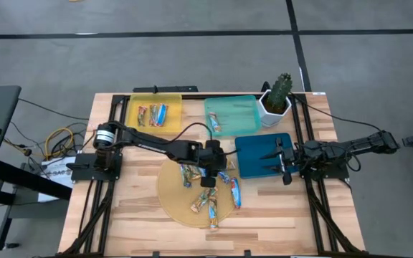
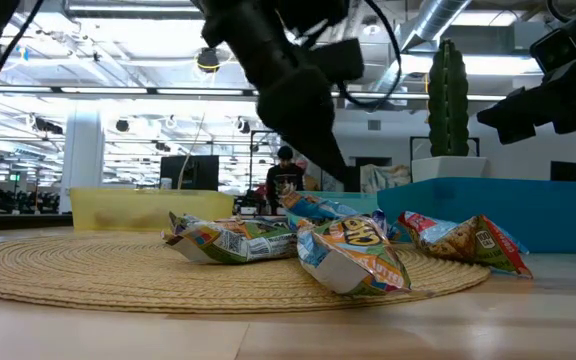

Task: Pick and place Granola Bars by type
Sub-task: Put the orange granola bar into the green bin

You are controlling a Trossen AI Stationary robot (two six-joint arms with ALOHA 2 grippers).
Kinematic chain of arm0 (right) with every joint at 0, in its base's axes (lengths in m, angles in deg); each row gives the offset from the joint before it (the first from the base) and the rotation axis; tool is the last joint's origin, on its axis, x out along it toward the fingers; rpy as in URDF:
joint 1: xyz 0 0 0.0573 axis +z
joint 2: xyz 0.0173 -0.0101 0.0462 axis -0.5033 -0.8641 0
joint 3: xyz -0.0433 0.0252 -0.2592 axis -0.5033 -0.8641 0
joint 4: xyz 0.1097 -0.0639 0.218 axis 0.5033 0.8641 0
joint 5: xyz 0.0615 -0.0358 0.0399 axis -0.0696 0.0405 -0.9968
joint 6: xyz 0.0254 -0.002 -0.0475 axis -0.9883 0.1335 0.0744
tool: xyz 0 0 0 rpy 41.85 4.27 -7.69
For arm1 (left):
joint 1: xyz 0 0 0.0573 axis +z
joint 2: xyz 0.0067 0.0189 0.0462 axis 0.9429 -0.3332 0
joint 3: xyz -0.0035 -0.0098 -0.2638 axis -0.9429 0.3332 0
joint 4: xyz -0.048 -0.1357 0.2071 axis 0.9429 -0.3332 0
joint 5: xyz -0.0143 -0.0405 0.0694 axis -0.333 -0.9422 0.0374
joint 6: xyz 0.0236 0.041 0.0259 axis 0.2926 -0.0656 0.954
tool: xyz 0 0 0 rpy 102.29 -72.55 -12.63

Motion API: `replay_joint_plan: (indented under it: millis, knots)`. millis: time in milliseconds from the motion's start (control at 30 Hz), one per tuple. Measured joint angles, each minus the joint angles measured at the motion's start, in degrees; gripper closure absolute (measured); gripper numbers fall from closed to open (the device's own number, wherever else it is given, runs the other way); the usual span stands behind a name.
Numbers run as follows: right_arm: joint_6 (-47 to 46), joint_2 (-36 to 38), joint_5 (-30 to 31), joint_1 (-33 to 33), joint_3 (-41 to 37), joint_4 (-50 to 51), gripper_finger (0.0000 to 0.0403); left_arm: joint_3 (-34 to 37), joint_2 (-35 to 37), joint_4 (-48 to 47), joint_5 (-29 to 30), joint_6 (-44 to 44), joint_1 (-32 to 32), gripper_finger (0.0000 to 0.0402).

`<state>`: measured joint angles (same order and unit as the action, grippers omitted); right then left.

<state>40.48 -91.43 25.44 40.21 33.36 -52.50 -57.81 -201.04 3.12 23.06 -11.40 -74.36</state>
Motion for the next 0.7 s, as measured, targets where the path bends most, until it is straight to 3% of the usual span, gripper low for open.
replay_joint_plan:
  millis: [367,700]
  knots:
    - [0.02,-0.31,-0.02,-0.01,-0.02,0.37,0.0249,-2.38,-4.12,-2.55,-4.41,-1.86,1.57,0.026]
    - [0.0,-0.34,-0.02,0.0,0.0,0.16,0.0249,-2.39,-4.06,-4.45,-4.42,-2.72,2.24,0.026]
